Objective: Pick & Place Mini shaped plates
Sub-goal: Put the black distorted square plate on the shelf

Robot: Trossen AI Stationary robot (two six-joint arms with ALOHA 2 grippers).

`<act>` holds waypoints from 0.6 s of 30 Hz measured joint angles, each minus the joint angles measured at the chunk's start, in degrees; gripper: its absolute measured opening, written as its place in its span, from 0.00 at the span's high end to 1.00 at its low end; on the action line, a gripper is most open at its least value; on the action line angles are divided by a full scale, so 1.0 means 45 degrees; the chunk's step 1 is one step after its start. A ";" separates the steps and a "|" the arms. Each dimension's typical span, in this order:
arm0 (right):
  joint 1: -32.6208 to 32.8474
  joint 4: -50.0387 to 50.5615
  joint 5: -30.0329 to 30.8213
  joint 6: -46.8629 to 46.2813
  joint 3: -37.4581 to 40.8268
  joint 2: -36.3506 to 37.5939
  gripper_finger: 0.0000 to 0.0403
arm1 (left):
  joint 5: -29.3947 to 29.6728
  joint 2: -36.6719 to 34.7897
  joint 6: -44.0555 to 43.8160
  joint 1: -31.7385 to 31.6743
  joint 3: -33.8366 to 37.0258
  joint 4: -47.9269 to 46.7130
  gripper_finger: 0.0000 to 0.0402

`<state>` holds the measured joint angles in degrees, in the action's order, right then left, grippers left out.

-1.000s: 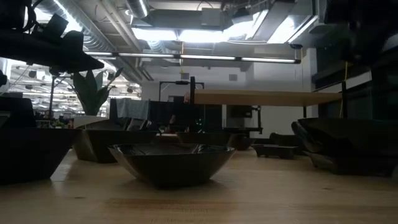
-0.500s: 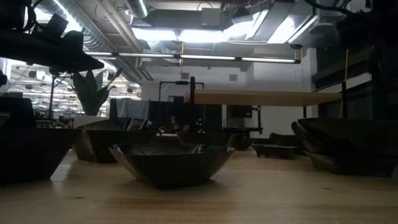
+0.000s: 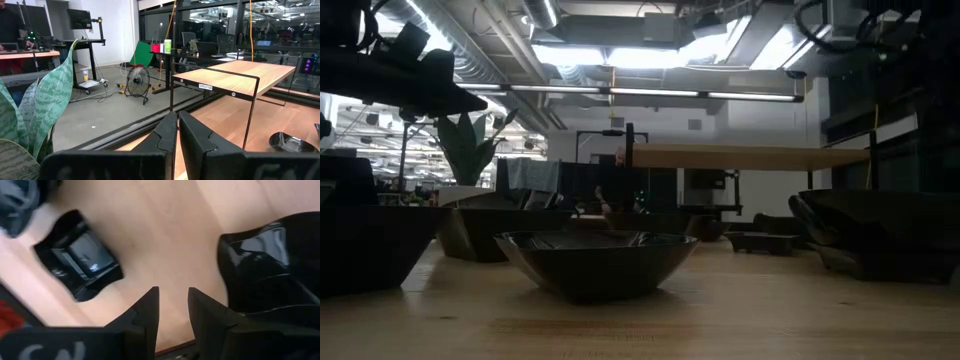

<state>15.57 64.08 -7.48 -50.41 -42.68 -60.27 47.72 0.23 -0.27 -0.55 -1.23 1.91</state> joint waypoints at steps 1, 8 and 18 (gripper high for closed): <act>0.0046 0.0068 0.0132 0.0008 0.0000 -0.0165 0.74 | 0.0000 0.0000 0.0000 0.0002 0.0000 0.0000 0.96; 0.0082 0.0106 0.0674 0.0619 0.0005 -0.1217 0.74 | 0.0000 0.0004 0.0000 0.0002 0.0005 0.0000 0.96; 0.0082 0.0109 0.0906 0.1280 0.0010 -0.2212 0.74 | 0.0000 0.0005 0.0000 0.0002 0.0000 0.0000 0.96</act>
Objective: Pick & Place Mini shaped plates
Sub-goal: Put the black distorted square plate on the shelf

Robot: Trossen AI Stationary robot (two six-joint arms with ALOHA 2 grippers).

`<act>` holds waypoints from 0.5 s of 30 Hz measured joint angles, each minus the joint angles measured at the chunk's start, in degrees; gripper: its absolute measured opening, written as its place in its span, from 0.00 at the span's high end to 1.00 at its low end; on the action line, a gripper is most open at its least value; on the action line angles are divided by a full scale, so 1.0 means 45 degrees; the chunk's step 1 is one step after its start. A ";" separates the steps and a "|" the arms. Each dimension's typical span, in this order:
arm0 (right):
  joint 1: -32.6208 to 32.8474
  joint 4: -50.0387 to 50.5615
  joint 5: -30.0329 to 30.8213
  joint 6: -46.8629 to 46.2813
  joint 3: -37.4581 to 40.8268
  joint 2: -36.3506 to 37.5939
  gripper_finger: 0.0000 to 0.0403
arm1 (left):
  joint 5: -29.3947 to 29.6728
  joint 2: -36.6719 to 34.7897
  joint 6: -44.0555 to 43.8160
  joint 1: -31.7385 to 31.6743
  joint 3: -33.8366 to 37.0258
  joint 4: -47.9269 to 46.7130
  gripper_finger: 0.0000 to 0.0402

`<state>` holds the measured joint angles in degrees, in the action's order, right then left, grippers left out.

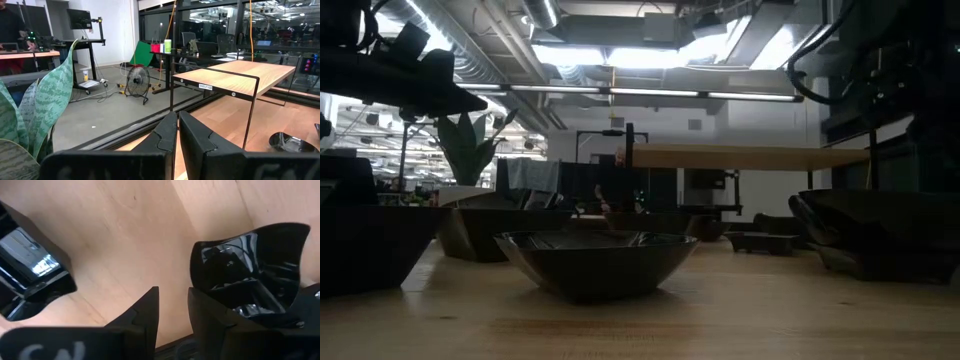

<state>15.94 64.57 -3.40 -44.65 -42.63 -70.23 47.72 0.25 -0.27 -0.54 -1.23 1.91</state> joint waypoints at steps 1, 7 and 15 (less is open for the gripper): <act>0.0007 0.0000 0.0141 0.0067 0.0000 -0.0052 0.74 | 0.0000 0.0000 0.0000 -0.0002 0.0005 0.0000 0.96; 0.0351 -0.0067 0.1050 -0.0217 0.0457 -0.0099 0.74 | 0.0000 -0.0001 0.0000 0.0000 0.0001 0.0000 0.96; 0.0529 -0.0106 0.1056 -0.0746 0.1095 -0.0099 0.74 | 0.0000 0.0000 0.0000 0.0000 0.0005 0.0000 0.96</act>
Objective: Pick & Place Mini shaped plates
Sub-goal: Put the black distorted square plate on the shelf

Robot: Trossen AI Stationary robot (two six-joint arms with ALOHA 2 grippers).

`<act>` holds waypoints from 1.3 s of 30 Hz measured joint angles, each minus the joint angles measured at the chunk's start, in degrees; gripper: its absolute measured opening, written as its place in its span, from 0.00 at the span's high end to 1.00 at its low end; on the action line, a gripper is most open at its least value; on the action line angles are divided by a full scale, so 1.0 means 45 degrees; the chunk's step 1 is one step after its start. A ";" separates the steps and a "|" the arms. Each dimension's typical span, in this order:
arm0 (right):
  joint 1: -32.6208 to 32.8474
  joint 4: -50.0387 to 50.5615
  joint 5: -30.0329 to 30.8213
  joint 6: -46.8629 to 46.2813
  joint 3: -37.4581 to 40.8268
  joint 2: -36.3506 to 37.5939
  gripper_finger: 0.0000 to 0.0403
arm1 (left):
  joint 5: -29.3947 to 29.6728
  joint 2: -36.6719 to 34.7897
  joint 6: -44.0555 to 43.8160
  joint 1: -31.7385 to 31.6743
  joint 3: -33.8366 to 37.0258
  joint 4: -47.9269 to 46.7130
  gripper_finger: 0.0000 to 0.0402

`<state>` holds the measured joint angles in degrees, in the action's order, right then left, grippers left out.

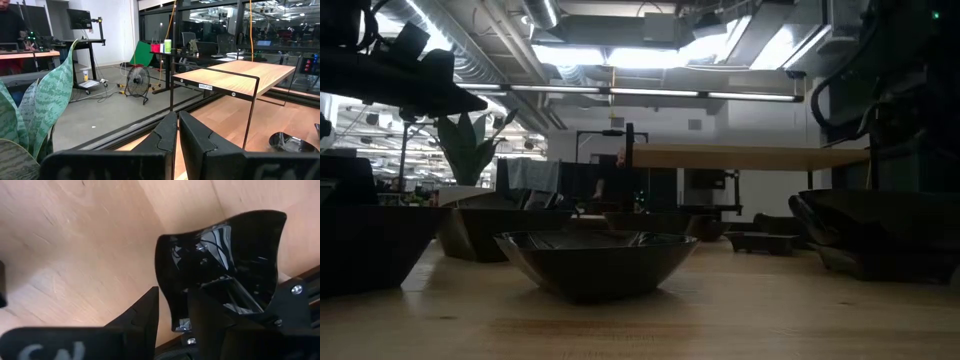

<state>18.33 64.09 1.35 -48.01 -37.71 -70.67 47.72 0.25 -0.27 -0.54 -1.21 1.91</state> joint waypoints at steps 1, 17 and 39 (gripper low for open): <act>0.0000 -0.0066 0.0004 0.0000 0.0027 0.0000 0.74 | 0.0000 0.0000 0.0000 0.0000 0.0000 0.0000 0.96; 0.0000 -0.1669 0.0043 0.0005 0.0795 0.0000 0.74 | -0.0005 0.0000 0.0000 -0.0001 -0.0005 0.0000 0.96; -0.0005 -0.1674 0.0582 -0.0445 0.0790 0.0000 0.83 | -0.0002 0.0000 0.0000 0.0000 -0.0005 0.0002 0.96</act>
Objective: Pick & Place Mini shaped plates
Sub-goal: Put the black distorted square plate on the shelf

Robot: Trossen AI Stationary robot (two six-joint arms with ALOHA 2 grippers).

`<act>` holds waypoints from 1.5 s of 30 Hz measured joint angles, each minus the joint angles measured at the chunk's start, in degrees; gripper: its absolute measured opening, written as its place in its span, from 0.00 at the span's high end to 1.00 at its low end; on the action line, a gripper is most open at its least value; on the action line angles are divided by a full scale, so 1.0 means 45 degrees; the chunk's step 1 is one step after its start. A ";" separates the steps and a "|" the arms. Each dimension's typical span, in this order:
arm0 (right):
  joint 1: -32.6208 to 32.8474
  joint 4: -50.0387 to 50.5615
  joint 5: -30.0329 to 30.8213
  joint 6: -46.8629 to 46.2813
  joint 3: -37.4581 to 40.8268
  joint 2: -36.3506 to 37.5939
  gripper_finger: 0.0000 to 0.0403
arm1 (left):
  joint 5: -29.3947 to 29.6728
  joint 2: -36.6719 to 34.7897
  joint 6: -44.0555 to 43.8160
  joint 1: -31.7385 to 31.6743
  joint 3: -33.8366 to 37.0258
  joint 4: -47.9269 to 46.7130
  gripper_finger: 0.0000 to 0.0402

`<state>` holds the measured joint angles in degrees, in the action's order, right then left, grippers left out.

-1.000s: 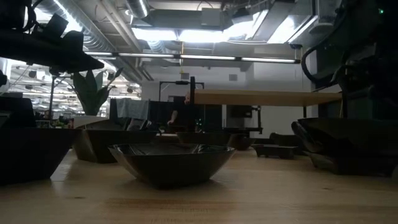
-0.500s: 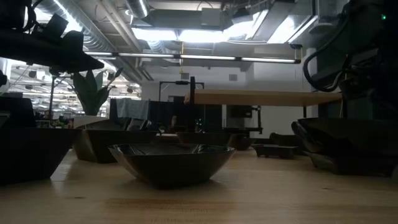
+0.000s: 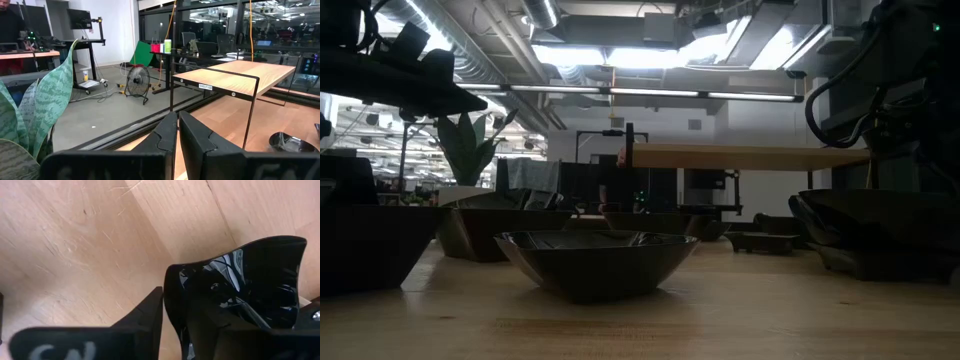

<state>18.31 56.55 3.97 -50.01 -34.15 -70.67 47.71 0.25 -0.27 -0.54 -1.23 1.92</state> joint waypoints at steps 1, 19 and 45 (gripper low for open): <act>0.0000 0.0000 -0.0007 -0.0080 0.0000 0.0000 0.85 | -0.0001 -0.0003 0.0000 -0.0003 0.0005 -0.0002 0.96; -0.0005 -0.0408 -0.0597 -0.0164 -0.0244 0.0022 0.98 | 0.0000 -0.0005 0.0000 -0.0003 0.0000 -0.0002 0.96; -0.0031 -0.0372 0.0930 0.2595 -0.4599 0.0086 0.99 | -0.0002 0.0000 0.0000 0.0000 0.0002 -0.0002 0.96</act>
<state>18.16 54.88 8.15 -38.33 -54.85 -70.29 47.70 0.25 -0.27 -0.54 -1.23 1.91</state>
